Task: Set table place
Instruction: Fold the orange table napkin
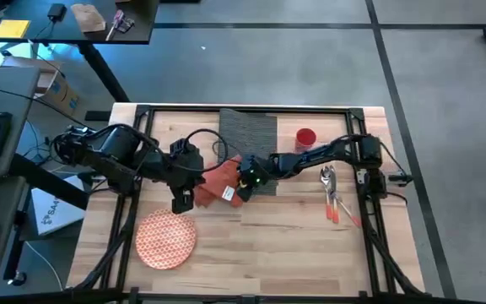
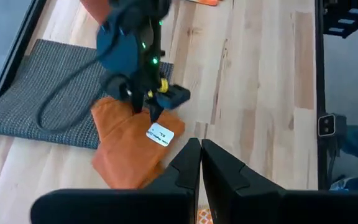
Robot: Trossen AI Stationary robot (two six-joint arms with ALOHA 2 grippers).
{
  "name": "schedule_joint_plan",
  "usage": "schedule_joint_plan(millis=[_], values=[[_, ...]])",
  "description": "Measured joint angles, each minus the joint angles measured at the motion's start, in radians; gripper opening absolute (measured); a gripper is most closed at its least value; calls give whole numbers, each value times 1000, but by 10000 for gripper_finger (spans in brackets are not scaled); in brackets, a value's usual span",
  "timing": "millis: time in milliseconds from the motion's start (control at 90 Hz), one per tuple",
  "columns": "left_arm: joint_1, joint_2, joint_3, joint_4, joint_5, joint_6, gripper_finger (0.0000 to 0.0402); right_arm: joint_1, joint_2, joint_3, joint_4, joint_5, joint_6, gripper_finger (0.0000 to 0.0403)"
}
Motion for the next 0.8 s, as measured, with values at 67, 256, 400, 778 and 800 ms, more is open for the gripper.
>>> schedule_joint_plan(millis=[67, 256, 400, 778, 800], values=[[0, 0, 0, 0, 0, -2, 0, 3, 22, 23, 2, -10, -1, 142], [0, 0, 0, -11, -17, -3, 0, 11, -17, 104, -31, -90, -81, 12], [0, -4, 4, -78, -199, -67, 0, 12, -124, 220, -190, -107, -145, 2], [52, -95, 32, 46, -585, 81, 0, 40, -247, 949, -789, -26, -490, 0], [60, -101, 32, 63, -581, 101, 0, 40, -246, 982, -833, -7, -491, 0]])
